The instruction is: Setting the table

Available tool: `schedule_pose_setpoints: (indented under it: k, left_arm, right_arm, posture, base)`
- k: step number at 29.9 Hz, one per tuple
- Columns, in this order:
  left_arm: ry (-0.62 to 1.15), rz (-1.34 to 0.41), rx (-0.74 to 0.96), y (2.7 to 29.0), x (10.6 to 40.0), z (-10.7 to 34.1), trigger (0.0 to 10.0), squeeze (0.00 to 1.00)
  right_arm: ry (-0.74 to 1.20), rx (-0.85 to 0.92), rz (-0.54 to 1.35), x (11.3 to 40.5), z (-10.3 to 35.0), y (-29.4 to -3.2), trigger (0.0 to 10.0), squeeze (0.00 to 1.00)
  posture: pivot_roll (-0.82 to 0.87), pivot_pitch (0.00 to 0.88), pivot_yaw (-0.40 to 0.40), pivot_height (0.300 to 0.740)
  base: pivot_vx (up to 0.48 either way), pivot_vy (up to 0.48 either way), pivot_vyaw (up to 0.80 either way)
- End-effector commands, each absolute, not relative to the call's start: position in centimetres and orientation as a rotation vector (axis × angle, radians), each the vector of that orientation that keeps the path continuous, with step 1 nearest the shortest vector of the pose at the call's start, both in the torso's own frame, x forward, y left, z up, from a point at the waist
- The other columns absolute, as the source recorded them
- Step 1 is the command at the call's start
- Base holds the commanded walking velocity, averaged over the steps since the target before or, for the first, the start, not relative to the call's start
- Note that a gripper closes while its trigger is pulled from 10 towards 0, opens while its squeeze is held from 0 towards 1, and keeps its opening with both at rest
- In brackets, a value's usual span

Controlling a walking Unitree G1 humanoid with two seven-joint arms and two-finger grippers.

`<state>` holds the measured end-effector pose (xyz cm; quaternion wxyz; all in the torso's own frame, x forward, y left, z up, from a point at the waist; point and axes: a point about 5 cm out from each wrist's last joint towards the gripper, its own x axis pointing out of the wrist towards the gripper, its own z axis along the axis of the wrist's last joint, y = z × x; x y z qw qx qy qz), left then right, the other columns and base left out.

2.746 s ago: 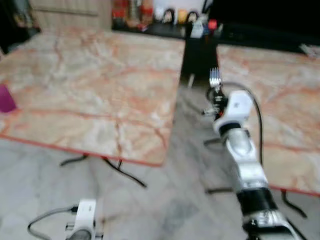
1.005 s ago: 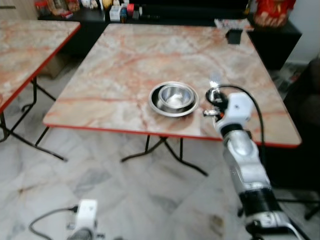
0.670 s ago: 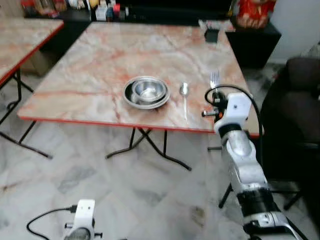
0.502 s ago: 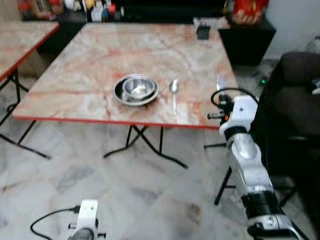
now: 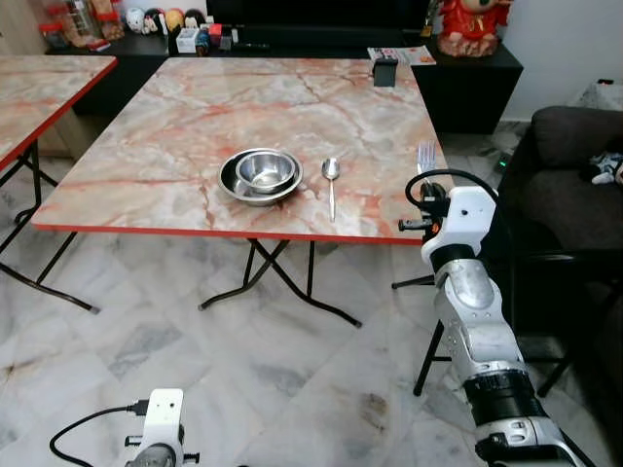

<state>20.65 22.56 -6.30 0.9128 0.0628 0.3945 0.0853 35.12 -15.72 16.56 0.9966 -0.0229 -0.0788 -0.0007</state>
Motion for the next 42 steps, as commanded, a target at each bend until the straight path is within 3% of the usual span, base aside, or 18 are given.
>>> schedule_pose_setpoints:
  k: [1,42]
  left_arm:
    - [0.814,0.185,0.134,22.87,20.64,-6.24,10.0,0.00]
    - [0.820,0.197,0.151,22.91,20.61,-6.27,10.0,0.00]
  right_arm:
    - [-0.168,-0.040,-0.007,35.00,16.86,-15.80,10.0,0.00]
    - [-0.136,-0.058,-0.005,35.33,16.56,-15.97,10.0,0.00]
  posture:
    - [-0.01,0.126,0.004,0.740]
    - [0.00,0.125,-0.012,0.740]
  base:
    - [0.304,0.000,0.00]
    - [0.296,0.000,0.00]
